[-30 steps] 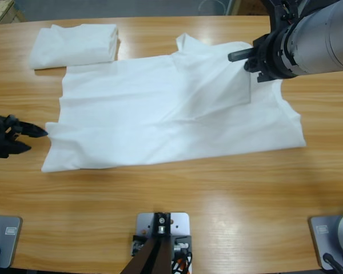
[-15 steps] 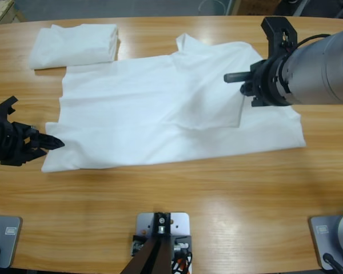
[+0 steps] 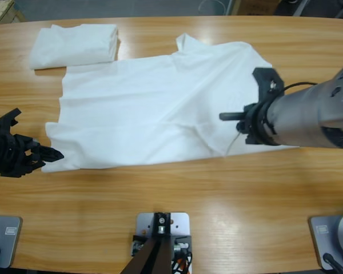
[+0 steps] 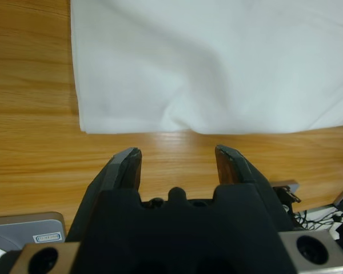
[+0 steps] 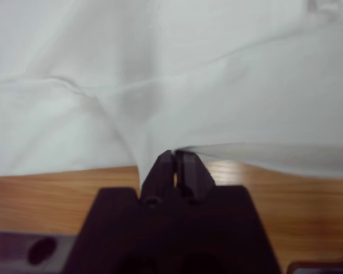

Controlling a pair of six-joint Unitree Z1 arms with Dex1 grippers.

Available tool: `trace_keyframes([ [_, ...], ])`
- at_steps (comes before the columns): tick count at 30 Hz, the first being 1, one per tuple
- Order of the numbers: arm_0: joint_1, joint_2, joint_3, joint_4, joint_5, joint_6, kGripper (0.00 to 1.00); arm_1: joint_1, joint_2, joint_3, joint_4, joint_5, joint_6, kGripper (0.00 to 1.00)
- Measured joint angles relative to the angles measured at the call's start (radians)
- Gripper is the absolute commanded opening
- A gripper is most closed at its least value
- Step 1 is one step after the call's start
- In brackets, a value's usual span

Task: Fold clothes

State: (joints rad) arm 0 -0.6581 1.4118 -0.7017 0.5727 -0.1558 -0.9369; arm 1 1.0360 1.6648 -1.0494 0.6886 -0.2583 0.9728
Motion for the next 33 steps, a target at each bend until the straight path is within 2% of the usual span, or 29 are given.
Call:
trace_keyframes([
  [3,-0.001,0.0,0.007,0.0,0.0,-0.001,0.508,0.002,0.028,0.0,0.0,0.021,0.031,0.0],
  [4,-0.001,0.0,0.01,0.0,0.0,-0.001,0.508,0.002,0.033,0.0,0.0,0.021,0.037,0.249],
  [5,-0.002,0.0,0.012,0.0,0.0,-0.001,0.508,0.002,0.037,0.0,0.0,0.021,0.041,0.586],
  [6,-0.004,0.0,0.013,0.0,0.0,-0.003,0.508,0.002,0.042,0.0,0.0,0.022,0.046,0.805],
  [7,-0.006,0.0,0.014,0.0,0.0,-0.005,0.508,0.002,0.046,0.0,0.0,0.025,0.051,0.958],
  [8,-0.009,0.0,0.014,0.0,0.0,-0.007,0.508,0.002,0.047,0.0,0.0,0.031,0.054,0.999],
  [9,-0.012,0.0,0.014,0.0,0.0,-0.009,0.508,0.002,0.047,0.0,0.0,0.038,0.056,1.0],
  [14,-0.024,0.0,0.014,-0.002,0.0,-0.014,0.514,0.002,0.033,0.0,0.053,0.045,0.059,0.982],
  [15,-0.026,0.0,0.015,-0.003,0.0,-0.014,0.555,0.002,0.023,-0.002,0.069,0.045,0.059,0.878],
  [17,-0.028,0.0,0.018,-0.004,0.0,-0.016,0.593,0.007,-0.01,-0.015,0.106,0.045,0.059,0.516],
  [18,-0.028,0.0,0.019,-0.005,0.0,-0.017,0.647,0.01,-0.023,-0.024,0.126,0.045,0.059,0.467],
  [19,-0.029,0.0,0.02,-0.005,0.0,-0.017,0.709,0.012,-0.035,-0.03,0.142,0.045,0.058,0.298],
  [20,-0.029,0.0,0.021,-0.005,0.0,-0.017,0.799,0.013,-0.044,-0.032,0.156,0.045,0.056,0.036],
  [21,-0.029,0.0,0.022,-0.007,0.0,-0.017,0.853,0.013,-0.052,-0.032,0.166,0.045,0.049,0.0],
  [23,-0.029,0.004,0.022,-0.015,0.0,-0.016,0.915,0.013,-0.064,-0.032,0.176,0.045,0.019,0.0],
  [26,-0.029,0.028,0.021,-0.026,0.0,0.003,0.904,-0.021,-0.095,-0.033,0.178,0.036,-0.076,0.0],
  [30,-0.029,0.052,0.02,-0.026,0.0,0.039,0.908,-0.174,-0.119,-0.023,0.13,0.022,-0.211,0.0],
  [33,-0.029,0.052,0.02,-0.026,0.0,0.058,0.908,-0.293,-0.129,-0.012,0.087,0.065,-0.321,0.0],
])
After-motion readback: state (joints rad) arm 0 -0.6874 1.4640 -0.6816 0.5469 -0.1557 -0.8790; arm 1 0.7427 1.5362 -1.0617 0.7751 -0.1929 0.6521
